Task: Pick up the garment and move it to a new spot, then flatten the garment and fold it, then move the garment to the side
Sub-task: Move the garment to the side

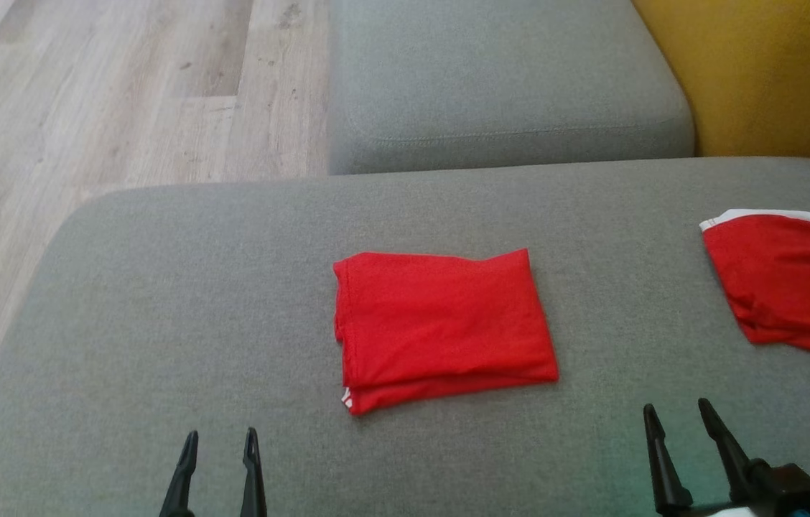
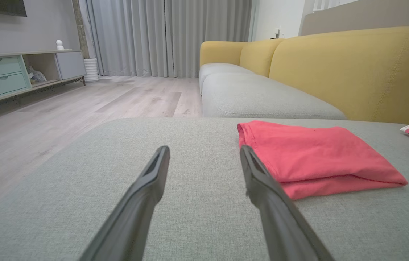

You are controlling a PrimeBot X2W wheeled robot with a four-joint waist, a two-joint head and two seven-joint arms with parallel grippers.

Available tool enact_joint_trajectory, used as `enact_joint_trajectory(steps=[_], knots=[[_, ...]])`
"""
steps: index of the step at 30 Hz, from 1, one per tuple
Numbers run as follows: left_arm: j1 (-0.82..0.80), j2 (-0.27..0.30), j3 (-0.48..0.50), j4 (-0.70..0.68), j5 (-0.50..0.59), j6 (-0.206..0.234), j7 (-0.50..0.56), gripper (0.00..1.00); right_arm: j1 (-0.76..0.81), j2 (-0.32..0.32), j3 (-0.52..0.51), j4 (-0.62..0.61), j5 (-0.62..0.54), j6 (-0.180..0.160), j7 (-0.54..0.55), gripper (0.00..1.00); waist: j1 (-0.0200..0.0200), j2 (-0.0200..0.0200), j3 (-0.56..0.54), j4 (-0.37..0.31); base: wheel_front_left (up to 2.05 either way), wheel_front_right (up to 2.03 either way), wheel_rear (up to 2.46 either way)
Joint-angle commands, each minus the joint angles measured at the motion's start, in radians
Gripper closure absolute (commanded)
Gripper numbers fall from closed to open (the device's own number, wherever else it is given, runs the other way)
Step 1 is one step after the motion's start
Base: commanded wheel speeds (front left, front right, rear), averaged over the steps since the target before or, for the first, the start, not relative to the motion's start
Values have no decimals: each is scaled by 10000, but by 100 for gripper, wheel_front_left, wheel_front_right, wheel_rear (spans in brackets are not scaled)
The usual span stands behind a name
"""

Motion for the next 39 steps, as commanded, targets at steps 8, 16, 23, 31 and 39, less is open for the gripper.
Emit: enact_joint_trajectory(steps=[8,16,23,31,39], knots=[[-637,-66,275,-350,-51,-80,-97,0,-1013,-60,437,425,604,37,-110,0,0,0,679,348,0,0,0],[-1304,-66,-220,-429,-42,-117,-97,0,-4151,-140,1006,3576,1663,37,-16,0,0,0,1756,989,0,0,0],[-1941,-66,-606,-303,-77,-108,-97,0,-6648,-339,1365,6379,2451,37,966,0,0,0,2417,1671,0,0,0],[-1970,-66,-628,-229,-178,71,-97,0,-7377,-679,2030,7981,2883,37,639,100,0,0,2393,1704,0,0,0],[-1992,-66,-420,-344,-43,16,-97,0,-8083,-2135,2390,8538,2234,37,135,100,0,0,2420,500,0,0,0]])
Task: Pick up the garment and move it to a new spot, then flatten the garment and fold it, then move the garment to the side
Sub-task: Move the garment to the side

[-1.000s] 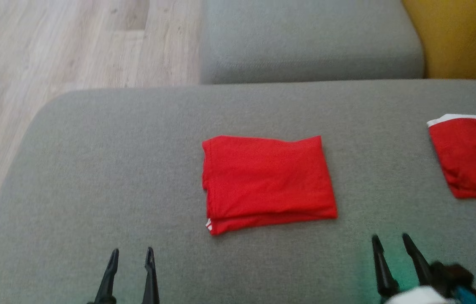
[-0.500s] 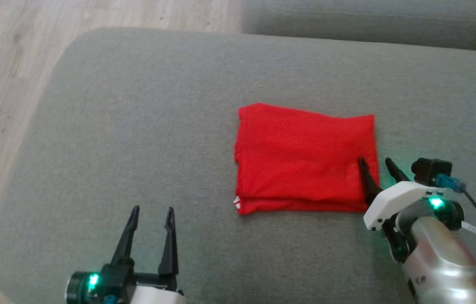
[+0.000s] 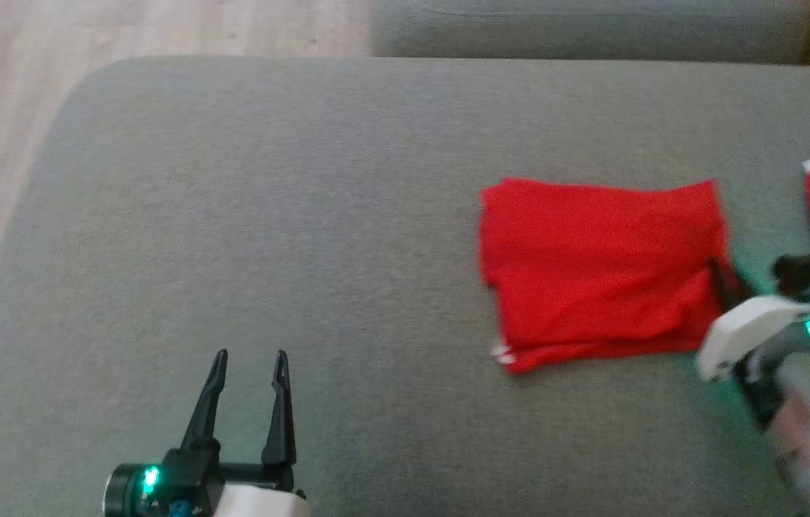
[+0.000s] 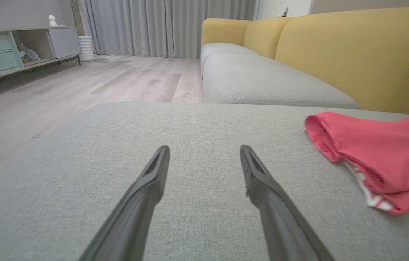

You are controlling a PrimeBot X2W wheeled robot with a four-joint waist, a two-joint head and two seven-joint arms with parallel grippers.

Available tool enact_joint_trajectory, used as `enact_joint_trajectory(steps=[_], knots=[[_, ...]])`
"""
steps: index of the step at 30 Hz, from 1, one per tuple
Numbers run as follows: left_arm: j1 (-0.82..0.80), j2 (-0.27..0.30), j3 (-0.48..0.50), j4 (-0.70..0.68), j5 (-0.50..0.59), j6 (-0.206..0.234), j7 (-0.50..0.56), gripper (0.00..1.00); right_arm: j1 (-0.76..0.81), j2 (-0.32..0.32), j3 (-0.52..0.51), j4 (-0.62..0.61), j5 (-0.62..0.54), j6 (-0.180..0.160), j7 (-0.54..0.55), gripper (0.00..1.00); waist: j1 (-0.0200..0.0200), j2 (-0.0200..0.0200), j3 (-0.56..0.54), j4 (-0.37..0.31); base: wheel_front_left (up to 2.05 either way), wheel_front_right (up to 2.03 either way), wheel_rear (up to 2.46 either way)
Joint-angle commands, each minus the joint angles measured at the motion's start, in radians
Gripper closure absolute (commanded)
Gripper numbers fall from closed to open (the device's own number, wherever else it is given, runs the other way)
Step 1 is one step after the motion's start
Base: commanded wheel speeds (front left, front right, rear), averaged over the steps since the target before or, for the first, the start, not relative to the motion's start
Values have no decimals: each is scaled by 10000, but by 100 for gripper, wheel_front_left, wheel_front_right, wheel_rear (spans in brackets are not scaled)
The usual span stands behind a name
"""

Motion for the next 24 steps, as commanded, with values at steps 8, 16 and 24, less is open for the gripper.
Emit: enact_joint_trajectory(steps=[8,16,24], knots=[[-843,-41,373,-420,172,-108,-97,0,-1648,-2702,-367,-45,-625,35,-297,100,0,0,719,-1259,0,0,0],[-1015,-41,503,-424,208,-83,-97,0,-1955,-3148,-1567,-250,-1662,35,-384,0,0,0,577,-1616,0,0,0],[-603,-41,531,-294,-217,112,-97,0,592,-697,-1484,-2462,-1476,35,-408,0,0,0,-965,-1569,0,0,0]])
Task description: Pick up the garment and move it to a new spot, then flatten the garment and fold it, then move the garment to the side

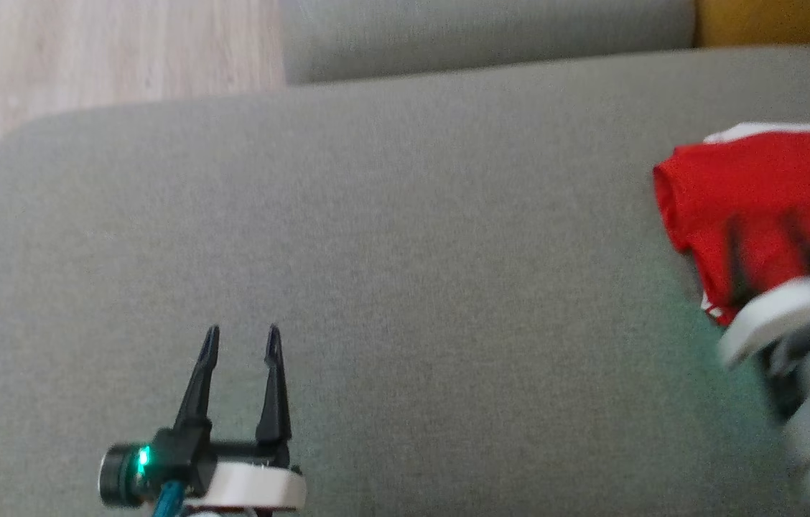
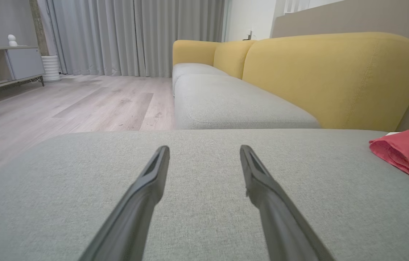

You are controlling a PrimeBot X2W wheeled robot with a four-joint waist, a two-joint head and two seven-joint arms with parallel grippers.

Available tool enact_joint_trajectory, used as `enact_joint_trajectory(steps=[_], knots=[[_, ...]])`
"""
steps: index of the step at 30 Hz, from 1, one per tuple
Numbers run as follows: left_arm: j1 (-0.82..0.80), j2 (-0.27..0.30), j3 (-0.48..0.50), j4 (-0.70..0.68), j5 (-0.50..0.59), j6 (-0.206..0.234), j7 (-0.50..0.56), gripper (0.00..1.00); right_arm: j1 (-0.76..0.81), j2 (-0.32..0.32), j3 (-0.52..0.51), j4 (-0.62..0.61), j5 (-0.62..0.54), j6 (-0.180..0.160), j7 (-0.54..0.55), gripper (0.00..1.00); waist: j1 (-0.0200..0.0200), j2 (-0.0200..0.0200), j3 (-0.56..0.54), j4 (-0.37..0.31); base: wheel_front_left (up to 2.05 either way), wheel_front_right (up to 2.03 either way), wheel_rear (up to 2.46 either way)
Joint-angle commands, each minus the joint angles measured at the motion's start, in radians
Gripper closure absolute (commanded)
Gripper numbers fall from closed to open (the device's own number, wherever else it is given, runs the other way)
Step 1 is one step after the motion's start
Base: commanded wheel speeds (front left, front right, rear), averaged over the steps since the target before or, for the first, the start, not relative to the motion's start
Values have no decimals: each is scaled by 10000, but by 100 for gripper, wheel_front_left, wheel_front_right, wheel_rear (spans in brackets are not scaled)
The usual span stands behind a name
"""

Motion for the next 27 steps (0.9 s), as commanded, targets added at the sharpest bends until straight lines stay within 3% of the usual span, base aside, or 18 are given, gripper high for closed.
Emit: enact_joint_trajectory(steps=[1,8,14,27], knots=[[64,-32,327,-160,-153,109,-95,0,809,296,356,-884,285,37,-134,0,1,0,-839,54,0,0,0],[466,-32,201,48,-618,410,-95,0,3759,1781,1331,-3823,575,37,-136,0,1,0,-1704,291,0,0,0],[767,-32,232,217,-502,678,-95,0,5685,2269,1265,-6198,-698,37,-136,0,1,0,-2114,424,0,0,0],[1055,-32,352,178,-189,509,-95,0,6491,2662,853,-6963,-1135,37,-137,0,1,0,-2237,325,0,0,0]])
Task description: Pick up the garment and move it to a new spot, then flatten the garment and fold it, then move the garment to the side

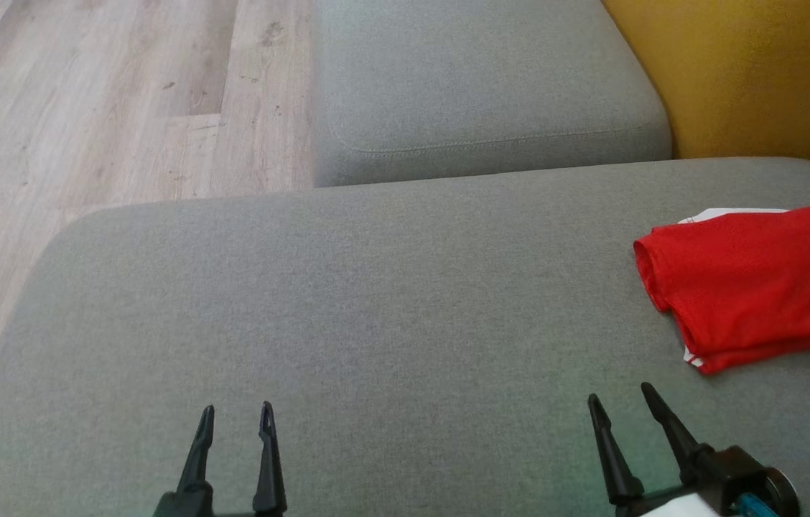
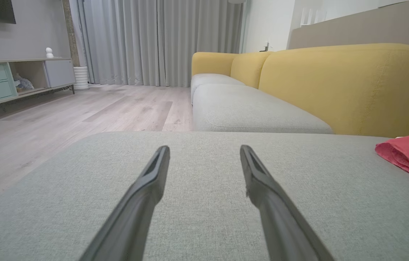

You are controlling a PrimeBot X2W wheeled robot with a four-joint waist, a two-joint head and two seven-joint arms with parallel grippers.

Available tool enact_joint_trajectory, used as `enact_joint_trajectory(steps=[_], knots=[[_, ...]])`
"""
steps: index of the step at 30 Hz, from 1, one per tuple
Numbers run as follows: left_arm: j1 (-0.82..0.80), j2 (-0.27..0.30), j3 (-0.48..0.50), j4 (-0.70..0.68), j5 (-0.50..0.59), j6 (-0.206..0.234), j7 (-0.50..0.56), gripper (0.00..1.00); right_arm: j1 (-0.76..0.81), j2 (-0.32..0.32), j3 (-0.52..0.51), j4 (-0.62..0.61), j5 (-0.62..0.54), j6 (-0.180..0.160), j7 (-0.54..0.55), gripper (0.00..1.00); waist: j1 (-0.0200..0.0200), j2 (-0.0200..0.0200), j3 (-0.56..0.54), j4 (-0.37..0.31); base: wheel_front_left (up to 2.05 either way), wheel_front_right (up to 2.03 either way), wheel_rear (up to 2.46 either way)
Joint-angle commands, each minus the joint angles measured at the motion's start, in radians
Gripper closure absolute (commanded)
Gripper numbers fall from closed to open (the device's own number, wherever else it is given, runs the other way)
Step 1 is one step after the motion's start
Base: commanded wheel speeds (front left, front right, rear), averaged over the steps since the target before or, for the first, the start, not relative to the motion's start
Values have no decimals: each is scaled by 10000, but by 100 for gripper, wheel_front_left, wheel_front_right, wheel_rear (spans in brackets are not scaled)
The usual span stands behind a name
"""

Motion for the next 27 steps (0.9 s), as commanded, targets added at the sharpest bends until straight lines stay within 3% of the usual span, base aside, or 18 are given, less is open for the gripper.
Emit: enact_joint_trajectory(steps=[1,9,10,14,27], knots=[[-383,-36,351,-252,112,-7,-97,0,-389,-7,146,-414,-40,37,-135,0,0,0,-4,-11,0,0,0],[-395,-36,255,-121,474,22,-97,0,-399,26,-149,-582,91,37,-135,0,0,0,2,-71,0,0,0],[2,0,-28,172,454,0,2,100,2,65,-339,-236,35,0,0,100,0,0,2,-72,0,0,0],[159,-2,-34,646,357,-17,53,100,174,65,-305,260,141,0,27,100,0,0,16,-75,0,0,0],[-126,86,245,624,-1267,-316,342,100,-139,-36,-432,249,1858,4,311,100,0,0,161,-52,0,0,0]])
